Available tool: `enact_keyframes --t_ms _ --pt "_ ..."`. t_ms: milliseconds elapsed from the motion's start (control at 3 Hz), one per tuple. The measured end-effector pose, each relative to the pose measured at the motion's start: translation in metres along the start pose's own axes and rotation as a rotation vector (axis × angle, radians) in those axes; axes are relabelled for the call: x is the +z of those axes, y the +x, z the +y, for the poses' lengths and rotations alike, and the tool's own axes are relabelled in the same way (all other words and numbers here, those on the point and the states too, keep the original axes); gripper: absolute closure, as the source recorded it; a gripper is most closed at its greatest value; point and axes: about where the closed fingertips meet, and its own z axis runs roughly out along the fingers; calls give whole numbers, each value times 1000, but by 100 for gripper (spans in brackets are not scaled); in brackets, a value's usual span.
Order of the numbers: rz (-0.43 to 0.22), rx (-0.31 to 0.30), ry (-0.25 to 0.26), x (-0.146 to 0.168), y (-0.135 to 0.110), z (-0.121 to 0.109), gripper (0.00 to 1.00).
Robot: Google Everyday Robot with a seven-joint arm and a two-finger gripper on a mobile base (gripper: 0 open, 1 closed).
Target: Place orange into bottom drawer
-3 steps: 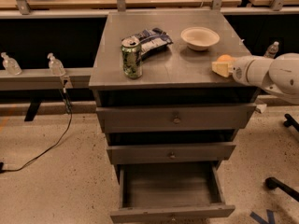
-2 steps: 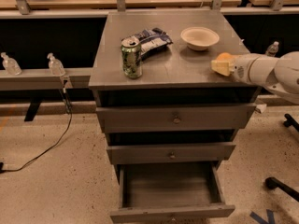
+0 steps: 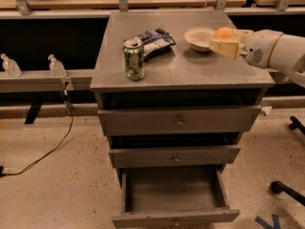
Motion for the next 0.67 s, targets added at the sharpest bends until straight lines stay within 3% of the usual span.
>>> enact_keyframes --t_ms 333,667 --pt "0 0 0 0 0 0 100" --pt "-14 4 -61 1 8 9 100"
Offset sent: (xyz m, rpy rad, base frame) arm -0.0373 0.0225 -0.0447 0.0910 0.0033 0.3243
